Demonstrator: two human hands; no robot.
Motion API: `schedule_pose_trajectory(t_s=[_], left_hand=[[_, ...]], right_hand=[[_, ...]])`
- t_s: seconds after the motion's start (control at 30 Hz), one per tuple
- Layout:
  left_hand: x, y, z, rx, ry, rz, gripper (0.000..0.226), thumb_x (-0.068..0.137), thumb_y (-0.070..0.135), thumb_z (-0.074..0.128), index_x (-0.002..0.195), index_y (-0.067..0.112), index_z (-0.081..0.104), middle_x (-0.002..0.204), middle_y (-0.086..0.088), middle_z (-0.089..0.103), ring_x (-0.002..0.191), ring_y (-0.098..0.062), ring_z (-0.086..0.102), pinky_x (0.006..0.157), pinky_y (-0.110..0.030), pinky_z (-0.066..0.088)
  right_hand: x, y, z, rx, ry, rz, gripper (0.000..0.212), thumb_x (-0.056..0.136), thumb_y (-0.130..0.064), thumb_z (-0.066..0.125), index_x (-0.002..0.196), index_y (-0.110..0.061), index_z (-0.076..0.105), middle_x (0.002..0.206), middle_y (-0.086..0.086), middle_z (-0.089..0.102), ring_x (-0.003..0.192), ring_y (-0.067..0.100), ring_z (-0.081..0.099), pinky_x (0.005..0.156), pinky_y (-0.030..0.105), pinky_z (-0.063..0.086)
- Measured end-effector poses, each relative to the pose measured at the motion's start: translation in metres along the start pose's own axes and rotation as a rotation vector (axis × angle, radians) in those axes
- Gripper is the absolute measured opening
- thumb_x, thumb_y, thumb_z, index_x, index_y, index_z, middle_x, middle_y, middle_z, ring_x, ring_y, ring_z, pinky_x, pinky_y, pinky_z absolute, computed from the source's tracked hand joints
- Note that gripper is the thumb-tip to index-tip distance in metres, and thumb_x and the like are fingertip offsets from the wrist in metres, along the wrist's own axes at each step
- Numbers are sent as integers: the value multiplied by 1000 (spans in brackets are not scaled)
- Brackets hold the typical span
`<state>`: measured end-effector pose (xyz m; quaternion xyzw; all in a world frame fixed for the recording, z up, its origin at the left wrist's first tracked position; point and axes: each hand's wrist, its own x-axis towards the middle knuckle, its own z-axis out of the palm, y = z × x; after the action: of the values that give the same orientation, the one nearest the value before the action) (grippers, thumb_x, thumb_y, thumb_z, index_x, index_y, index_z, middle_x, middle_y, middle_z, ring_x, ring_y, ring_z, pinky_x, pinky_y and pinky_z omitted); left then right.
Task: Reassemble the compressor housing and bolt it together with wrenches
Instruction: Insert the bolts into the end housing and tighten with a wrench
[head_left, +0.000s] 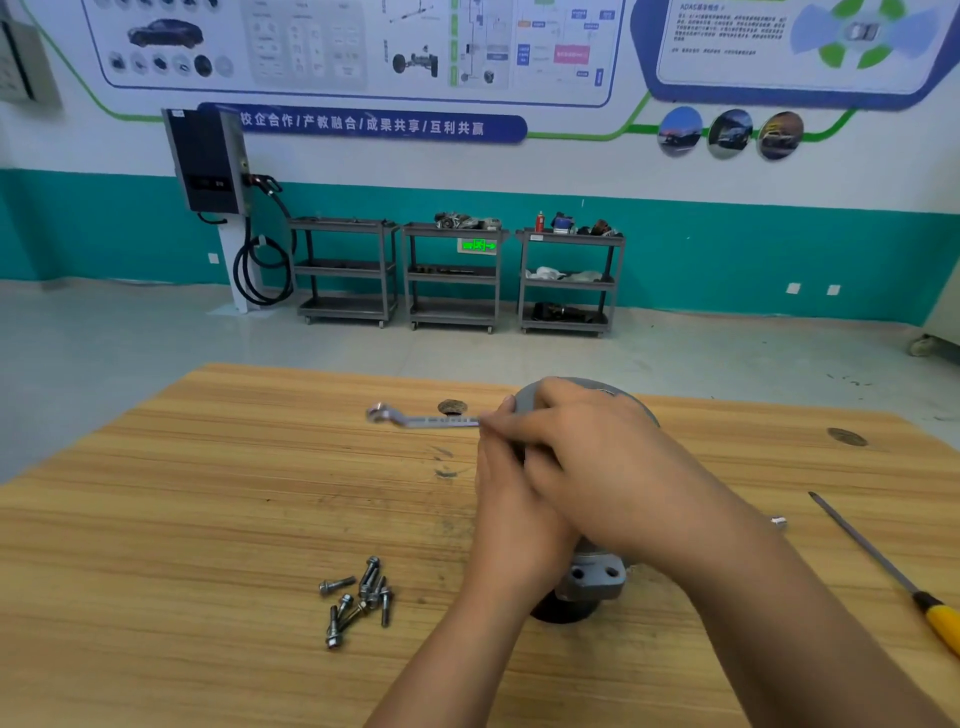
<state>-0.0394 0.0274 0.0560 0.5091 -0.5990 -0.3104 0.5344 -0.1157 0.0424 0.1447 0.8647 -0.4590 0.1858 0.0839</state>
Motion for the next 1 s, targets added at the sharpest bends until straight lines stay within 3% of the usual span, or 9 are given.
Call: schedule_pose_trajectory(t_s=[0.17,0.23,0.3,0.43,0.57,0.7,0.8,0.9,1.0], left_hand=[[-1,5,-3,-110,-10,-29,86,55,60,69,123,57,17,136,14,40,124,-9,44,99,-35,46],[-1,3,-5,-126,-14,-23,80,61,57,73,119,58,18,135,16,39,123,-5,44,98,-28,44],[-1,1,-6,-132,-23,-6,74,68,49,76,111,64,18,133,16,40,120,-3,45,95,-24,44],[-1,4,-1,-113,-24,19,80,63,54,74,120,57,18,135,16,39,124,-6,43,102,-33,43],[0,4,2,-123,-17,19,88,53,65,66,125,53,18,135,16,39,125,-6,42,103,-36,42],[-1,3,0,-122,4,17,88,52,65,66,125,52,18,135,16,39,124,-5,42,104,-36,42],[0,3,0,-122,-7,19,87,55,61,68,125,51,18,135,16,39,124,-5,42,104,-35,42],[-1,2,0,-130,-16,20,86,54,63,68,123,53,19,135,16,40,123,-4,44,102,-35,44],[1,3,-1,-108,-13,22,80,50,67,67,114,61,19,133,17,41,121,-3,45,101,-32,44]], right_hand=[[35,31,6,-91,4,199,38,96,-22,37,127,-31,57,100,1,53,96,24,55,75,35,38],[34,43,1,-26,-23,259,36,95,-22,39,124,-32,60,107,0,59,100,22,55,78,33,40],[26,52,-2,-21,-26,269,36,95,-24,40,123,-34,60,96,-3,55,95,19,53,73,30,39],[3,61,-7,-181,12,263,38,91,-26,42,124,-35,59,107,0,56,95,21,54,68,30,33],[-12,63,-11,-164,-20,265,33,89,-32,46,117,-33,64,86,-9,43,89,17,47,72,31,33],[-14,64,-11,-48,159,245,32,92,-31,51,123,-25,58,119,-5,53,112,17,48,94,36,38],[0,71,-9,-40,71,208,49,95,-36,47,142,-28,36,151,-8,32,139,16,26,111,42,27],[11,83,0,-33,-101,263,48,95,-44,44,140,-27,40,153,-4,30,144,16,15,111,38,26],[13,92,6,98,-21,285,36,91,-41,53,121,-23,58,139,2,50,141,15,23,101,32,31]])
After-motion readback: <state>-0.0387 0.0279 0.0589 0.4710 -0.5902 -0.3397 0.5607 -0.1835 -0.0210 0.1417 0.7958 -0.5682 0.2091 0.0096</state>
